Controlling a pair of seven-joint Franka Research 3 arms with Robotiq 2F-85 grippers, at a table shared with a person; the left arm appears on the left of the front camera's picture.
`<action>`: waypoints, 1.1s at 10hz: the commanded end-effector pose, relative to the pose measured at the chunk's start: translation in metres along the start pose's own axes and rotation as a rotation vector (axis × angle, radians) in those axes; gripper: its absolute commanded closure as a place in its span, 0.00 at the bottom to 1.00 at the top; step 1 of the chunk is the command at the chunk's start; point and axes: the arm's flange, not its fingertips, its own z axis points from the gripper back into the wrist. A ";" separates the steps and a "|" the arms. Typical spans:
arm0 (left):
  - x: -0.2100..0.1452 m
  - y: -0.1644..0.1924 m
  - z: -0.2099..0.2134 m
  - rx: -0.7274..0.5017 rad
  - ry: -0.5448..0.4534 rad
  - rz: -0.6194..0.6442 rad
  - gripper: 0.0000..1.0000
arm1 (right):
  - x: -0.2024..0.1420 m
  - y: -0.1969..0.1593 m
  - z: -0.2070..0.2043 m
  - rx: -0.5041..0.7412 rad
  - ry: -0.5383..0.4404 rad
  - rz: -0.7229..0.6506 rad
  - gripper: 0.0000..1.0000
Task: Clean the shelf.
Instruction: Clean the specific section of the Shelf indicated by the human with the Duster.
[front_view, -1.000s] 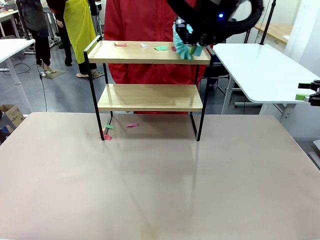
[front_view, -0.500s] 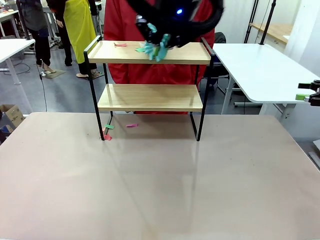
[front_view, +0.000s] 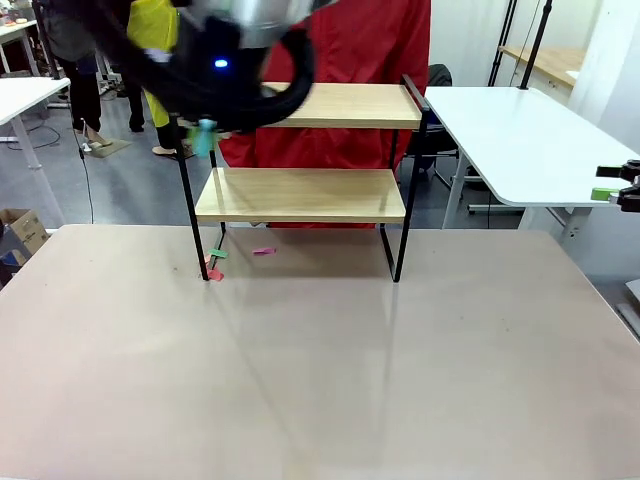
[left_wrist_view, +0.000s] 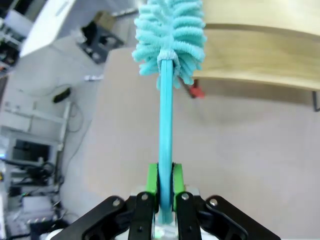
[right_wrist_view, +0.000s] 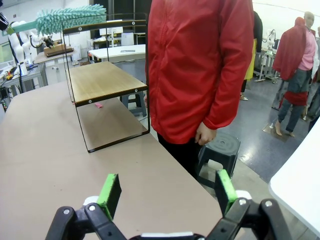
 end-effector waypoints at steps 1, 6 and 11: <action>-0.017 0.054 -0.001 0.115 0.019 0.037 0.86 | 0.008 0.000 -0.001 -0.013 0.017 -0.004 0.00; -0.025 0.082 0.049 0.061 -0.233 0.170 0.86 | 0.008 0.000 -0.001 -0.013 0.017 -0.004 0.00; -0.028 0.087 0.060 0.097 -0.193 0.151 0.86 | 0.008 0.000 -0.001 -0.013 0.017 -0.004 0.00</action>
